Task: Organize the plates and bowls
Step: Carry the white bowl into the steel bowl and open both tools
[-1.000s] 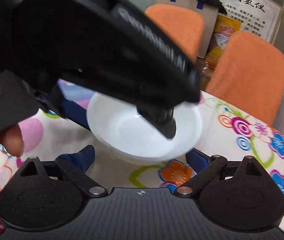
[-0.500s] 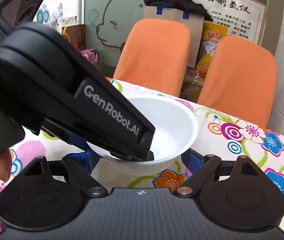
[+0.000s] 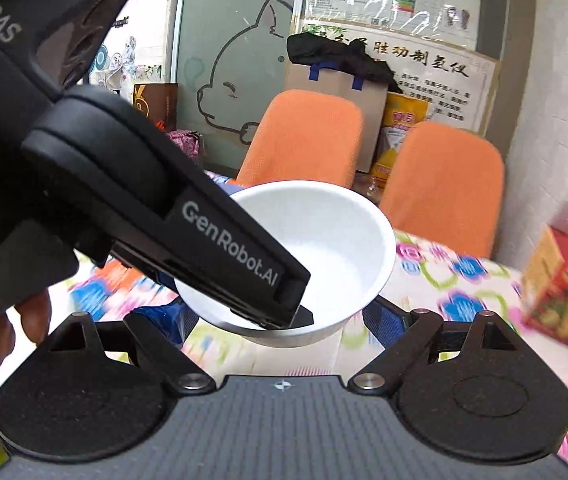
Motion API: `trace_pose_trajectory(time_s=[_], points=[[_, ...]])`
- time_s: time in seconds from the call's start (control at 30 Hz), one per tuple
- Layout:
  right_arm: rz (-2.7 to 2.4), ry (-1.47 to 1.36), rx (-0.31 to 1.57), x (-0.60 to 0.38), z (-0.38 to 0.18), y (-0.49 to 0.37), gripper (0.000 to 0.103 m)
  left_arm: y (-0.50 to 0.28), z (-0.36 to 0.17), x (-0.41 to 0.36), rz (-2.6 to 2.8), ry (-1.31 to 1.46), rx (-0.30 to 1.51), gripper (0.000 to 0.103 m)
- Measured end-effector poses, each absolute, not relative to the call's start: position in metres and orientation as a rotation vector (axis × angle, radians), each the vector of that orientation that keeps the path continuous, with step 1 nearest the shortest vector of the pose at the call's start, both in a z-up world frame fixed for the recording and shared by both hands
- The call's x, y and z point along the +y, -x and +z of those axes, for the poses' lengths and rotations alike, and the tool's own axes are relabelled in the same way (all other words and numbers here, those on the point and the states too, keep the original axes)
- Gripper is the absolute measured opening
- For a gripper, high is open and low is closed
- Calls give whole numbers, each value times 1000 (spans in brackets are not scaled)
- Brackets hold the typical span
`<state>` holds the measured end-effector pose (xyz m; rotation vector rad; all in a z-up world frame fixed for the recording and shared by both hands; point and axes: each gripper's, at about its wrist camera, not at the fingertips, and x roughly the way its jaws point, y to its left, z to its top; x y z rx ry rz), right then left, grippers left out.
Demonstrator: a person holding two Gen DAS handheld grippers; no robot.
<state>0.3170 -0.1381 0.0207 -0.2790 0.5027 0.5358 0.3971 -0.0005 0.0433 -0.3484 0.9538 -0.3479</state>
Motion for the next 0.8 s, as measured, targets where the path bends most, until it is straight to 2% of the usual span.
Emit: trace_pose_trajectory(time_s=[0.2,0.4,0.43,0.5,0.63,0.8], points=[[471,276,552,-147,4,-236,77,-320,23,-30,-401,265,1012,48],[451,248,598,-151,-8,-218,77,-294,-3,-34,-410,253,1065,49],[449,250,600,-149,-10,-218,77,-293,-5,-33,-412,259,1071,50],[434,256,599,-151,-11,-215,77,-293,-7,-31,-420,270,1079,60],[386,273,588,-162,-12,-205,77,-294,-1,-23,-422,270,1063,67],[357,212,598,-181,-11,-190,77,-291,8,-14,-418,290,1028,71]])
